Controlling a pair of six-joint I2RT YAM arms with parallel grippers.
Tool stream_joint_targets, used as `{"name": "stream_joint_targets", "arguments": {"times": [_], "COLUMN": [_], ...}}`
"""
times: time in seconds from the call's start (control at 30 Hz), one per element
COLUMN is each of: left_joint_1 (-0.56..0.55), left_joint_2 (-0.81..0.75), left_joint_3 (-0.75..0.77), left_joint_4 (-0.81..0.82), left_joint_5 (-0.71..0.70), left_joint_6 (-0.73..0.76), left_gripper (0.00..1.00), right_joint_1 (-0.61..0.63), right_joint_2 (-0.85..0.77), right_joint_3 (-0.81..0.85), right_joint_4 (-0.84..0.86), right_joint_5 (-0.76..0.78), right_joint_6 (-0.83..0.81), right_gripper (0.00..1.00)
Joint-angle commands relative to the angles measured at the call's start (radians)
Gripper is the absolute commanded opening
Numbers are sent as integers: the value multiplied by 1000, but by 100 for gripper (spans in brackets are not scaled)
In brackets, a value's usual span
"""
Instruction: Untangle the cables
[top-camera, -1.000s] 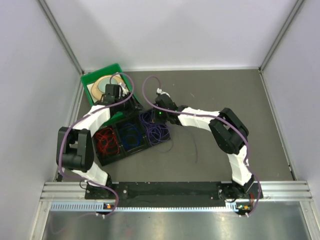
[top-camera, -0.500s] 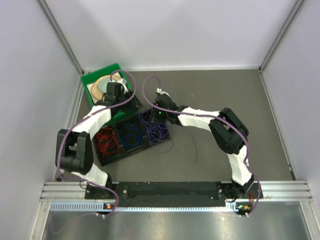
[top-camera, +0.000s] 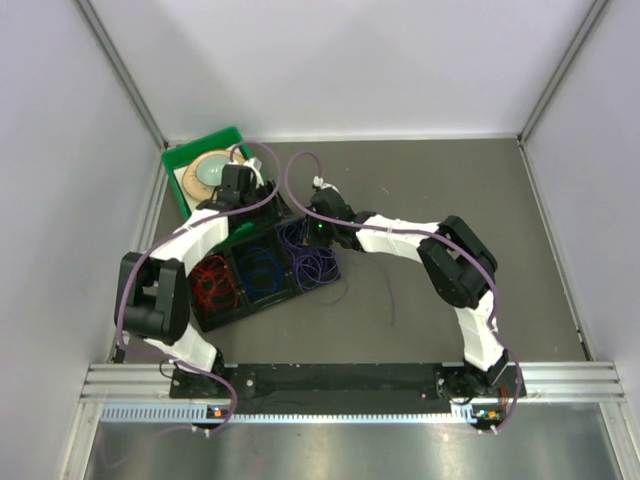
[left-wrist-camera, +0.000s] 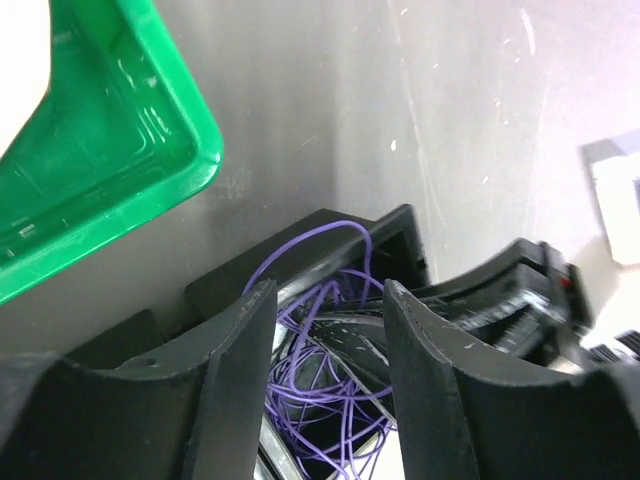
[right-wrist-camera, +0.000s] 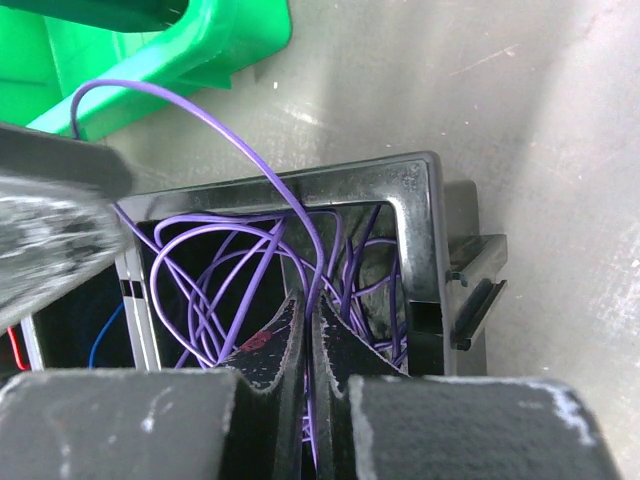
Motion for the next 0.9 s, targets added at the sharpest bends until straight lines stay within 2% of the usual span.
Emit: {"name": "stream_joint_targets", "arguments": {"times": [0.0, 0.13, 0.3, 0.5, 0.53, 0.57, 0.63, 0.67, 0.73, 0.87], "left_joint_1": [-29, -36, -36, -37, -37, -37, -40, -42, -45, -48], "left_joint_2": [-130, -170, -74, -12, -11, -10, -18, -29, -37, -29], "left_joint_3": [10, -19, 21, 24, 26, 26, 18, 16, 13, 16], "left_joint_4": [51, 75, 34, 43, 42, 40, 46, 48, 45, 22], "left_joint_5": [-91, -196, -171, -144, -142, -138, -127, -125, -116, -105], "left_joint_6": [55, 65, 70, 56, 55, 55, 52, 52, 55, 62], "left_gripper": [50, 48, 58, 54, 51, 40, 27, 11, 0, 0], "right_joint_1": [18, 18, 20, 18, 20, 18, 17, 18, 18, 18], "right_joint_2": [-10, -6, -6, -9, -9, -9, -10, -9, -9, -7], "right_joint_3": [-30, -24, -22, -28, -28, -28, -27, -27, -27, -22], "right_joint_4": [67, 65, 62, 65, 65, 64, 65, 65, 65, 65], "right_joint_5": [-9, -12, -14, -17, -17, -17, -15, -15, -17, -19], "right_joint_6": [9, 11, 12, 14, 14, 14, 15, 15, 17, 15], "right_gripper": [0, 0, 0, 0, 0, 0, 0, 0, 0, 0]}}
